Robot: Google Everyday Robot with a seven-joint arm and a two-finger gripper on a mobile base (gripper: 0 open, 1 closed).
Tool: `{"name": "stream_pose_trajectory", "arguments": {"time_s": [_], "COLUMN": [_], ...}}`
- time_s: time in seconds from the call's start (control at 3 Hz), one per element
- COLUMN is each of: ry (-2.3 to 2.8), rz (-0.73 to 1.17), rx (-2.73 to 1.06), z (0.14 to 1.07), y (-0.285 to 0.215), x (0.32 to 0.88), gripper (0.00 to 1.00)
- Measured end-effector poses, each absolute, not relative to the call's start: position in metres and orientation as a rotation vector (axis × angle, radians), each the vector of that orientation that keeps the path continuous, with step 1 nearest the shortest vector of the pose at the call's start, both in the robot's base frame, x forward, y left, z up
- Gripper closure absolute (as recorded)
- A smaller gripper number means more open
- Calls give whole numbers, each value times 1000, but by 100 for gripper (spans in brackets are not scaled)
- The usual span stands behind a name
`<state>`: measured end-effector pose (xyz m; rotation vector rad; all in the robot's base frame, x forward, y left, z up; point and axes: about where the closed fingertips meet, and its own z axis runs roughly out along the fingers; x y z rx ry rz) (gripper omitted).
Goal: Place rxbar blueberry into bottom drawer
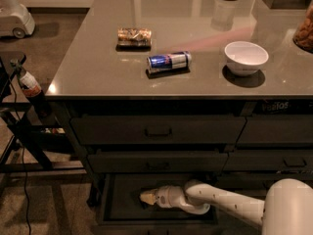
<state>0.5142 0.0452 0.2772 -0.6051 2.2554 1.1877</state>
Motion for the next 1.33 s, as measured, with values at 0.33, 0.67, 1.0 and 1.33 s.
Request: {"name": "stream_pose_trajectory", "arguments": {"time_s": [0.33, 0.67, 1.0, 1.33], "ry": [2257, 2250, 2255, 2280], "rz": [1202, 1254, 1311, 1345], "rx": [-567, -484, -430, -385], "z": [266, 246, 229, 214], "y": [44, 40, 37, 30], "x": [515, 519, 527, 531], "gripper": [100, 100, 100, 100]}}
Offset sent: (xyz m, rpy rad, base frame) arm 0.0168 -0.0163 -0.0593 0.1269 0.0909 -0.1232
